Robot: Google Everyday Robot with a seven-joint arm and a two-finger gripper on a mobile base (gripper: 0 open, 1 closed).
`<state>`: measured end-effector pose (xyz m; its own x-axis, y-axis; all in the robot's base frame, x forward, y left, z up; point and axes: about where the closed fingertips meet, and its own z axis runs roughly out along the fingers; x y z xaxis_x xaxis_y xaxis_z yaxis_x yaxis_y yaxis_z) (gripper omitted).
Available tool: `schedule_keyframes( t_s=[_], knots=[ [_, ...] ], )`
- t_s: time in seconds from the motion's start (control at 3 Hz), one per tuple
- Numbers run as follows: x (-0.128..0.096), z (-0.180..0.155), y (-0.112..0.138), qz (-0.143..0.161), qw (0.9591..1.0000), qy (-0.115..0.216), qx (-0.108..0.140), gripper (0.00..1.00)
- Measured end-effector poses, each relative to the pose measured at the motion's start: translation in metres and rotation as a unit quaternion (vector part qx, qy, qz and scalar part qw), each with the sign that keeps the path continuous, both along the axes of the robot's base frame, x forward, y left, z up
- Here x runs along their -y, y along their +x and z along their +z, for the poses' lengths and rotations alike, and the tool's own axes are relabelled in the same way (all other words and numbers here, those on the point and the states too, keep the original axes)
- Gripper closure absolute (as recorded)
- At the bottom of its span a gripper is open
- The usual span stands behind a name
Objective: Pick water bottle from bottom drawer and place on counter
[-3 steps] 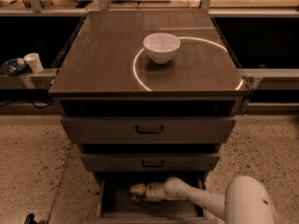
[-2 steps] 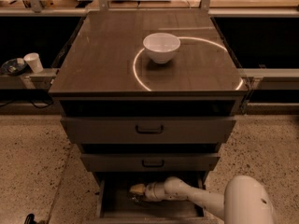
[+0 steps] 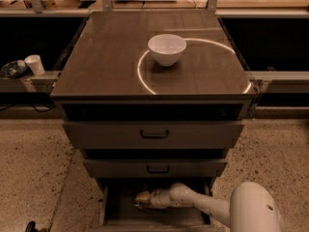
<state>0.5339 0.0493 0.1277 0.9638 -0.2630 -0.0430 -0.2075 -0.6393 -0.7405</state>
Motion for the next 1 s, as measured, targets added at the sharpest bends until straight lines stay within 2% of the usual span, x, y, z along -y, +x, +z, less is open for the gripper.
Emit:
schedule_keyframes(
  t_s=[0.33, 0.67, 1.0],
  knots=[
    [0.002, 0.000, 0.000, -0.004, 1.0000, 0.007, -0.002, 0.77],
    [0.004, 0.024, -0.004, 0.016, 0.9988, 0.041, 0.023, 0.99],
    [0.019, 0.072, -0.024, 0.104, 0.9880, 0.076, 0.085, 1.00]
  ],
)
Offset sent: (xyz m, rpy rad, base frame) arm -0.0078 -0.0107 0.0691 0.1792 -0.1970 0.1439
